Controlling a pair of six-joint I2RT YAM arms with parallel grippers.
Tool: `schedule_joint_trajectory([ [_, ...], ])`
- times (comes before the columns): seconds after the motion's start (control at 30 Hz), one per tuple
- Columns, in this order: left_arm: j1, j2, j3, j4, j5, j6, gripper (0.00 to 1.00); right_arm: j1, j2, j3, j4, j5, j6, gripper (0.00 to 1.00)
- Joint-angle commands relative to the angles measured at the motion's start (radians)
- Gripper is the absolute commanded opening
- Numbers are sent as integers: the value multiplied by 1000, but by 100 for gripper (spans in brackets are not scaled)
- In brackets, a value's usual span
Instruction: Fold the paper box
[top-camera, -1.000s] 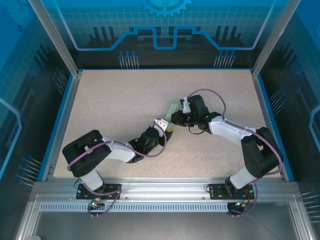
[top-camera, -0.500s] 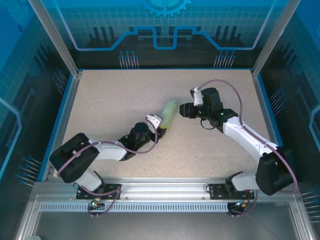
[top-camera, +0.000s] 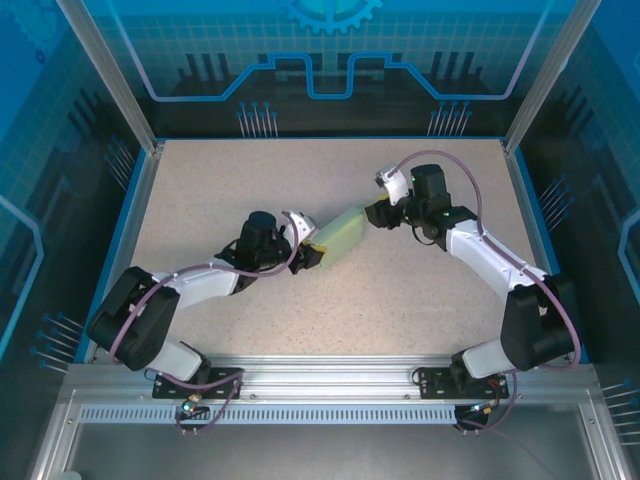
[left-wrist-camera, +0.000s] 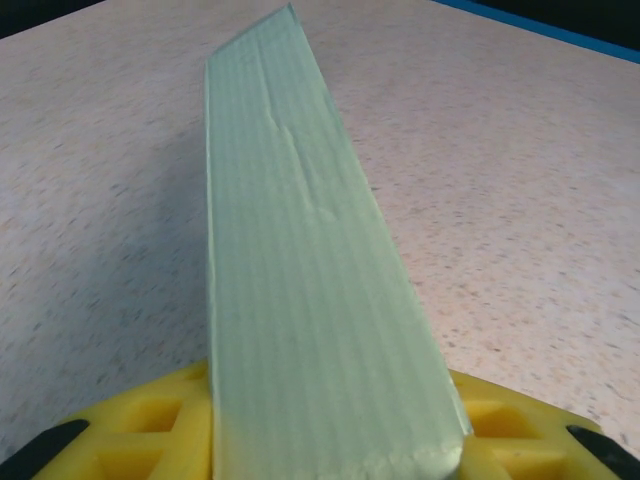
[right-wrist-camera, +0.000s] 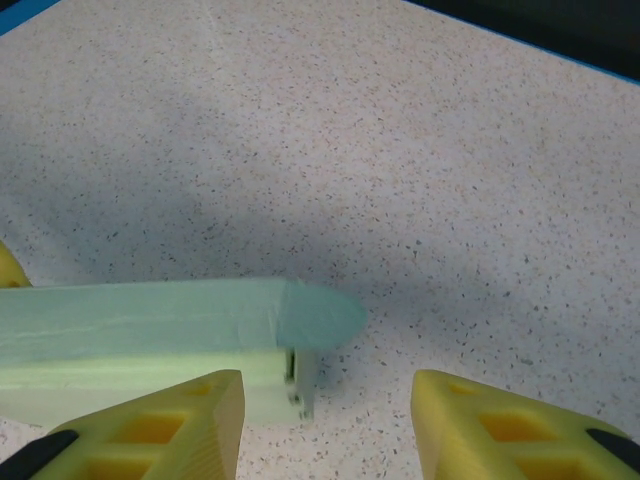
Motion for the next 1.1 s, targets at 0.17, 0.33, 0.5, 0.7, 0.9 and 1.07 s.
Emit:
schedule_joint_trajectory([
  [0.17,9,81,72,-104,249,223,37,5,-115,-16,-80,99,38,48],
  [0.33,11,128,118,-199,240,290,40,40,-164,-33,-121,154,50,48],
  [0.5,16,148,115,-199,238,316,45,75,-165,-26,-168,183,57,48],
  [0.7,31,171,132,-208,246,313,49,91,-170,-41,-214,223,50,48],
  [0.9,32,173,135,-207,244,313,47,97,-200,-48,-255,268,0,48],
  [1.07,35,177,137,-200,242,312,43,98,-197,-36,-333,216,-146,48],
])
